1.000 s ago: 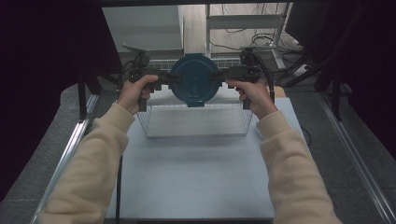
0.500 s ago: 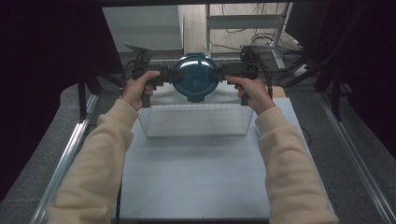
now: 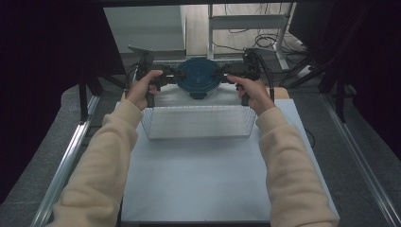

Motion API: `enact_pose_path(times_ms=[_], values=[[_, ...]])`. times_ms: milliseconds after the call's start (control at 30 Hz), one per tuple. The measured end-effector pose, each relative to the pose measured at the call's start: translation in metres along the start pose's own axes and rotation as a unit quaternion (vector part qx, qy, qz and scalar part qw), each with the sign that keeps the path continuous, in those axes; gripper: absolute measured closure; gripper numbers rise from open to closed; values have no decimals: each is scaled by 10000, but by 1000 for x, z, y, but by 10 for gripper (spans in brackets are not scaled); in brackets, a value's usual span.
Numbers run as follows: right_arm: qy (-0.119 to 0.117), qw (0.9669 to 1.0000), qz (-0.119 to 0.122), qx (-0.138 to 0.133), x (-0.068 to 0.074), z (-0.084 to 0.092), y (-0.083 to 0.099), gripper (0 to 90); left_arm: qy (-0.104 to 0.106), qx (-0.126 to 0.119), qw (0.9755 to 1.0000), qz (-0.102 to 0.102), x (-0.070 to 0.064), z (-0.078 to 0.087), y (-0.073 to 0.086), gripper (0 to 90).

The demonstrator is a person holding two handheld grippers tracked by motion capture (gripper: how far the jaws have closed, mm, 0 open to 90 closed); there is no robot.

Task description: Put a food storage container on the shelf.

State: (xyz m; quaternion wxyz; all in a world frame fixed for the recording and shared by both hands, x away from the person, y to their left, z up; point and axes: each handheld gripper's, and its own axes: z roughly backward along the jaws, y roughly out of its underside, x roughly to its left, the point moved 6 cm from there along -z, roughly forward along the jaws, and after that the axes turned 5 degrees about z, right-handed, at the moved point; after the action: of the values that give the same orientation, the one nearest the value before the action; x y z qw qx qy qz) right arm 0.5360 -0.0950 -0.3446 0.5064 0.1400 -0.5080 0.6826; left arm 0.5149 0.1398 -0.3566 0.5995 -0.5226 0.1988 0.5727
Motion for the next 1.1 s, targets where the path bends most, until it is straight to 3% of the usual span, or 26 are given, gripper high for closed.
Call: enact_pose_path(times_ms=[133,433,533,567,600,633,800,833,867,900,933,1000,1033,1067,1100], values=[[-2,9999,-101,-2,-3,-2,0,370,39,-42,9999,86,3,-3,-2,382],[6,9999,-122,-50,-4,-2,1,363,67,-114,9999,26,3,-3,-2,380],[268,9994,208,-103,1,-5,3,278,-32,-190,9996,-219,0,-6,1,332],[268,9994,208,-103,1,-5,3,278,-32,-190,9996,-219,0,-6,1,300],[493,9977,428,-186,4,-5,4,209,-72,-281,9990,-345,-3,-5,2,266],[542,9972,472,-218,6,-3,5,185,-131,-344,9985,-410,-5,-4,3,243],[550,9947,743,-452,18,7,8,126,-422,-653,9929,-897,-13,9,8,208],[566,9939,823,-475,20,10,9,120,-422,-653,9929,-897,-13,9,8,208],[586,9929,910,-494,23,13,11,118,-577,-773,9890,-1124,-16,15,13,209],[586,9929,910,-494,23,13,11,118,-577,-773,9890,-1124,-16,15,13,210],[595,9906,1095,-558,27,18,14,119,-638,-880,9861,-1257,-19,21,20,214],[582,9897,1178,-574,29,21,17,120,-677,-901,9847,-1330,-20,23,24,218],[588,9871,1376,-563,33,27,23,124,-728,-941,9831,-1389,-20,25,28,224],[596,9855,1488,-565,35,29,26,131,-817,-959,9798,-1555,-21,31,39,227],[635,9834,1607,-548,37,33,31,139,-844,-957,9780,-1650,-21,34,45,231]])
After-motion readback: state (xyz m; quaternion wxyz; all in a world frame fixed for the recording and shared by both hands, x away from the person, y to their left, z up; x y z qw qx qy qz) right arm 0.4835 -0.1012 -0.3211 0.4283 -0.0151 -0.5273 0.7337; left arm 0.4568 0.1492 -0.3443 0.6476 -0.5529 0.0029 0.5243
